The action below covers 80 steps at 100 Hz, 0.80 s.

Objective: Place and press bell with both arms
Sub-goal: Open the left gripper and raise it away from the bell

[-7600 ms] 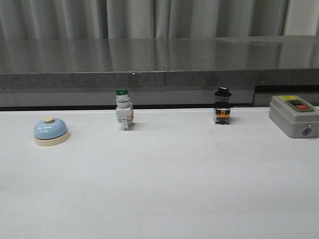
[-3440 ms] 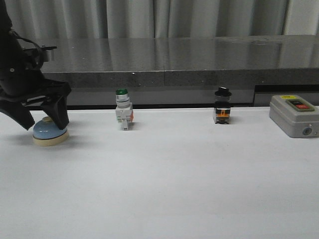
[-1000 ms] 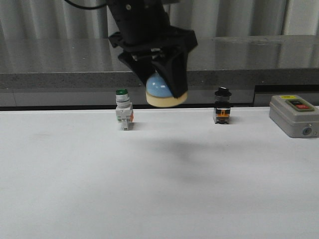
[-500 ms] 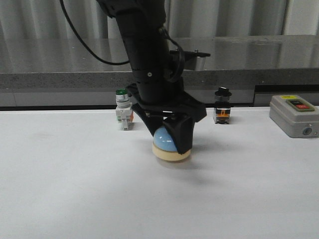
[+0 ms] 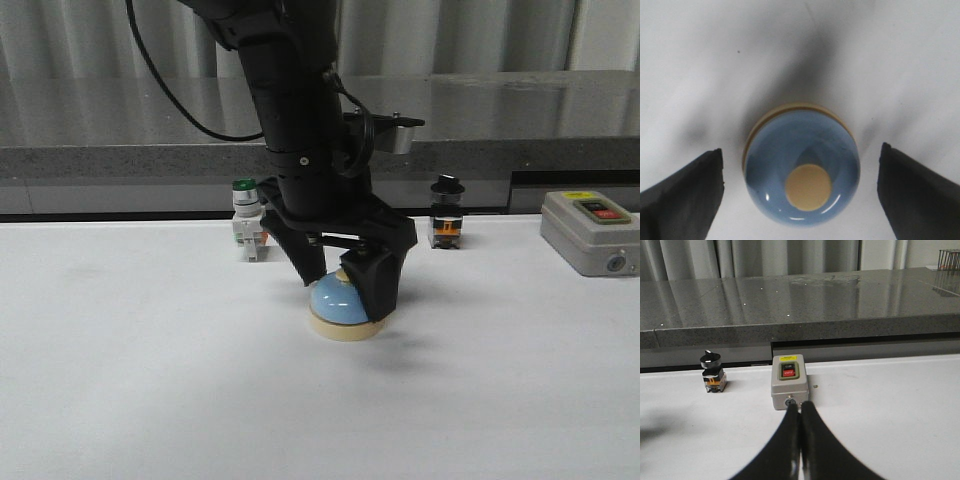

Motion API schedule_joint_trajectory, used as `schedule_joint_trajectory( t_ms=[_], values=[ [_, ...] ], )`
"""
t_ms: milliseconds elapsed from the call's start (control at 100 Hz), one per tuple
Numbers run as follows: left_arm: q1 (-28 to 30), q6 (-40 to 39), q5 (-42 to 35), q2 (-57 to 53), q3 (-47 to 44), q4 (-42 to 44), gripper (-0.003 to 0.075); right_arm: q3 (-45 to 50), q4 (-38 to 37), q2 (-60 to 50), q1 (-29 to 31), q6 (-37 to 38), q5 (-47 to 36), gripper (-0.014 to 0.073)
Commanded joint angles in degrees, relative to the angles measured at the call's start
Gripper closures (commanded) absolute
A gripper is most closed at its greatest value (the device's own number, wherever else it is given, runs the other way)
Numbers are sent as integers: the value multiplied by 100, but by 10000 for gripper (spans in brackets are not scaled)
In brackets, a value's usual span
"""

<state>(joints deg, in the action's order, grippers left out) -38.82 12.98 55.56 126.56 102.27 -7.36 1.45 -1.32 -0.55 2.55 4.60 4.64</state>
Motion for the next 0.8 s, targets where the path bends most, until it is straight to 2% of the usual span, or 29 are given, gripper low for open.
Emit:
schedule_joint_trajectory(
  t_ms=[0,130,290,410,650,790],
  values=[
    [-44,-57,-144,-480,169,-26,122,-77,18,-113,38,15,-464,655],
    [-19,-253,-202,-736,169,241,171,-77,18,-113,38,15,-464,655],
    [85,-360,-247,-1084,169,290,300,-77,18,-113,38,15,-464,655],
    [198,-534,-247,-1289,169,266,431,-77,18,-113,38,15,-464,655],
    [547,-886,-364,-1634,169,259,741,-77,18,-113,38,15,-464,655],
    [855,-955,-364,-1877,169,259,741,-77,18,-113,38,15,-464,655]
  ],
)
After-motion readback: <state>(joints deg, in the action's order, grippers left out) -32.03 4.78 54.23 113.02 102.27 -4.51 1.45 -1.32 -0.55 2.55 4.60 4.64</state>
